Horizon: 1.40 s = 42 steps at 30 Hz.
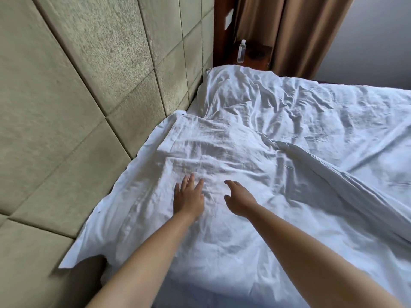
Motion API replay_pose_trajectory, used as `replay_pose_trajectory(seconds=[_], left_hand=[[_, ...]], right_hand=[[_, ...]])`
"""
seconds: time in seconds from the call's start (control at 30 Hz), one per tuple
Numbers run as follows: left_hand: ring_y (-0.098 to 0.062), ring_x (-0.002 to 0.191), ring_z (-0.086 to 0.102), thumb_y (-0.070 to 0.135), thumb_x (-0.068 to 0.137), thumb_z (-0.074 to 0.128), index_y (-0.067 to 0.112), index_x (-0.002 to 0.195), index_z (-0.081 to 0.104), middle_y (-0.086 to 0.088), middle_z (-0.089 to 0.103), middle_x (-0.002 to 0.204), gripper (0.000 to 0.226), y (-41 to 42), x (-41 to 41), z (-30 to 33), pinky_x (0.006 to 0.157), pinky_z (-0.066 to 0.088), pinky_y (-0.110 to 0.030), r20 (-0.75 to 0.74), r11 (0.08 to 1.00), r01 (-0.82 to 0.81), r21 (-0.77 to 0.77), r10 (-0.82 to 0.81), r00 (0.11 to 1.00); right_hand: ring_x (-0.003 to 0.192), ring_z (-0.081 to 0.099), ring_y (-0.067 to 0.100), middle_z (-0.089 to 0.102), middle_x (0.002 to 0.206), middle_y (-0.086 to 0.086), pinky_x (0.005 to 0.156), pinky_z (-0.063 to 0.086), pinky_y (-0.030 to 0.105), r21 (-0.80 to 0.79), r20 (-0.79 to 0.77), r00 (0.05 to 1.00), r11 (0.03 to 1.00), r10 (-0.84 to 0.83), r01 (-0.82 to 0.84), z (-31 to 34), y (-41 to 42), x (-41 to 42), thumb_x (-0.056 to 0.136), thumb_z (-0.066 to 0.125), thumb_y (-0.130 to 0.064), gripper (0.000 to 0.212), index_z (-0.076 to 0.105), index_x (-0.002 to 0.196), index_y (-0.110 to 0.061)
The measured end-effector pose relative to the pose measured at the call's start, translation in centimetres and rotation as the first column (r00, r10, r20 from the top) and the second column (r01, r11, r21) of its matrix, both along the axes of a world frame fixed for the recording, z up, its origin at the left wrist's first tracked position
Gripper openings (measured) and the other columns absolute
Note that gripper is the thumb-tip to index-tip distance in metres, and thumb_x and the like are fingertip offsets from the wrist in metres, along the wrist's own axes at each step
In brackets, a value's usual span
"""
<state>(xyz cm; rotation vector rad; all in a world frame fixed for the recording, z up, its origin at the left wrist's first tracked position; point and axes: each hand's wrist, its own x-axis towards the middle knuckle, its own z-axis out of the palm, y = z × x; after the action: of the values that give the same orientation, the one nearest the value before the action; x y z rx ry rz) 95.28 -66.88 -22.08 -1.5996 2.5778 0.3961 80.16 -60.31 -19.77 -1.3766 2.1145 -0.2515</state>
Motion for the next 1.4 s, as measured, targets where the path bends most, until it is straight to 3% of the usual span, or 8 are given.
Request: replay_pose_trajectory(seconds=[0.43, 0.73, 1.07, 1.4], left_hand=[[-0.020, 0.148, -0.001, 0.029, 0.102, 0.031, 0.026, 0.151, 0.018, -0.002, 0.000, 0.161, 0.052, 19.9, -10.3, 4.8, 0.119, 0.003, -0.042, 0.068, 0.996, 0.037, -0.079, -0.031, 0.997], [-0.021, 0.148, 0.000, 0.032, 0.101, 0.031, 0.027, 0.151, 0.017, -0.002, 0.001, 0.161, 0.052, 31.4, -18.9, 5.4, 0.118, 0.001, -0.044, 0.112, 0.962, 0.267, -0.051, -0.260, 0.959], [-0.020, 0.147, 0.007, 0.032, 0.099, 0.037, 0.026, 0.150, 0.022, -0.003, 0.009, 0.160, 0.054, 39.5, -26.1, 1.9, 0.118, 0.010, -0.045, -0.041, 0.862, 0.506, 0.030, -0.505, 0.862], [-0.021, 0.145, 0.016, 0.021, 0.094, 0.042, 0.026, 0.149, 0.024, -0.004, 0.012, 0.159, 0.058, 48.5, -35.2, 0.2, 0.115, 0.021, -0.043, -0.028, 0.794, 0.594, 0.130, -0.596, 0.802]], right_hand=[[0.136, 0.035, 0.023, 0.030, 0.152, 0.003, 0.105, 0.038, 0.034, -0.119, 0.052, 0.998, 0.993, 0.022, -0.016, 0.9, 21.6, -10.2, 0.095, 0.045, -0.019, 0.056, 0.027, 0.148, -0.018], [0.135, 0.034, 0.025, 0.031, 0.150, 0.002, 0.102, 0.039, 0.036, -0.030, -0.003, 0.985, 0.985, -0.170, 0.170, 0.4, 35.3, -17.2, 0.094, 0.044, -0.020, 0.057, 0.025, 0.148, -0.019], [0.135, 0.035, 0.026, 0.031, 0.150, 0.001, 0.104, 0.038, 0.037, 0.086, -0.115, 0.901, 0.900, -0.418, 0.428, 0.1, 46.8, -20.6, 0.092, 0.045, -0.017, 0.057, 0.028, 0.147, -0.022], [0.136, 0.032, 0.026, 0.026, 0.152, 0.003, 0.108, 0.035, 0.035, 0.111, -0.073, 0.854, 0.847, -0.515, 0.520, -2.4, 56.8, -28.9, 0.094, 0.045, -0.020, 0.056, 0.027, 0.148, -0.021]])
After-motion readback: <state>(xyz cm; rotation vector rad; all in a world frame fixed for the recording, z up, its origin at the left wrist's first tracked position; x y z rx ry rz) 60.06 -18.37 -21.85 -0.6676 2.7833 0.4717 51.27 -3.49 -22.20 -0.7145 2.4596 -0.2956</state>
